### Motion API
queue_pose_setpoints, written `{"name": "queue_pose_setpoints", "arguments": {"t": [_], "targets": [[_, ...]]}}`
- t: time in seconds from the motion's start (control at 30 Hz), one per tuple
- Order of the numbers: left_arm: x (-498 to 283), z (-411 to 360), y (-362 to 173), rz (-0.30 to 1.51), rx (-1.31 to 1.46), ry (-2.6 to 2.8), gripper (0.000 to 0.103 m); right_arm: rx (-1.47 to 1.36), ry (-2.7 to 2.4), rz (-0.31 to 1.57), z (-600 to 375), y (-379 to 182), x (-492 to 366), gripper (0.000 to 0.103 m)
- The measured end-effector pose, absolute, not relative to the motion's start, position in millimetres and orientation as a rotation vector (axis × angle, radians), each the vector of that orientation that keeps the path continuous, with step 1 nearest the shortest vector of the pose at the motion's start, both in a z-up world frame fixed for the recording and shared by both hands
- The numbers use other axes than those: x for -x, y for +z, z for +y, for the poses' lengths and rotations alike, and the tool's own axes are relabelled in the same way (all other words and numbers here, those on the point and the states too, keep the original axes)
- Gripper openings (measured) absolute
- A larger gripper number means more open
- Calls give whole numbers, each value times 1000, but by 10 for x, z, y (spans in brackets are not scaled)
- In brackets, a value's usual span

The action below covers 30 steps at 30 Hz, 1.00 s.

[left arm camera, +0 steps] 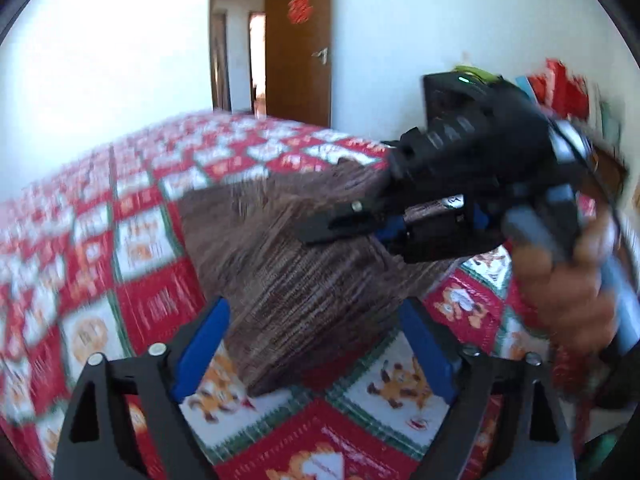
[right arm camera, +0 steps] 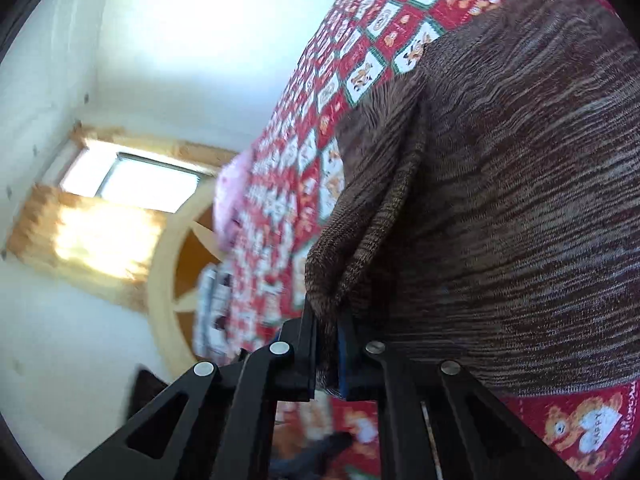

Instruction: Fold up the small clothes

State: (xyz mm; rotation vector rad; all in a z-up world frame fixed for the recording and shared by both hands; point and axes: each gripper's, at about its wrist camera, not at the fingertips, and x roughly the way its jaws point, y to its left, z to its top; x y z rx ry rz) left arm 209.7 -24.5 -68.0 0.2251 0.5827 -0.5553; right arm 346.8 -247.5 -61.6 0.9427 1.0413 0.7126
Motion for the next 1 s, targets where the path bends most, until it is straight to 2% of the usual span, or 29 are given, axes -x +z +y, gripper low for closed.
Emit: {"name": "queue_pose_setpoints", "arguments": {"t": [0.13,0.3,0.33,0.37,0.4,0.43,0.47,0.53,0.6,0.63,0.67,0.7,0.73,0.87,1.0], "targets": [[-2108,-446,-671,486,-338,-486,93,-1037,740,1079,-2511,-625,-3529,8],[-2208,-671,-772,455,-424,-446,92,-1111,758,1112,-2443,-684,-3493,8],[-2230,-692,-790,456,-423,-451,86,-1105,764,1115,-2452,-691,-3480,8],[-2273,-702,-814,465,-410,-467,74,-1094,771,1119,-2421,-694,-3471,8],[-2316,-690,-834,481,-393,-478,68,-1080,773,1122,-2399,-709,-3463,8],[-2383,-669,-855,505,-361,-482,56,-1056,762,1123,-2393,-701,-3460,11],[-2451,-636,-866,533,-320,-490,39,-1021,738,1121,-2398,-688,-3466,11],[-2593,-522,-856,591,-199,-525,23,-964,698,1112,-2460,-685,-3487,11],[-2636,-379,-829,598,-79,-554,20,-972,735,1086,-2522,-658,-3501,12],[-2637,-338,-822,593,-52,-555,14,-949,729,1084,-2556,-627,-3508,17],[-2639,-294,-819,590,-28,-558,14,-902,691,1075,-2601,-578,-3525,23],[-2645,-248,-817,593,3,-566,14,-875,663,1054,-2656,-546,-3542,41],[-2653,-207,-816,598,35,-569,14,-856,615,1001,-2764,-489,-3575,54],[-2671,-165,-835,602,110,-575,14,-965,566,940,-3049,-576,-3813,57],[-2646,-162,-798,572,122,-579,14,-987,588,974,-2951,-690,-4159,57]]}}
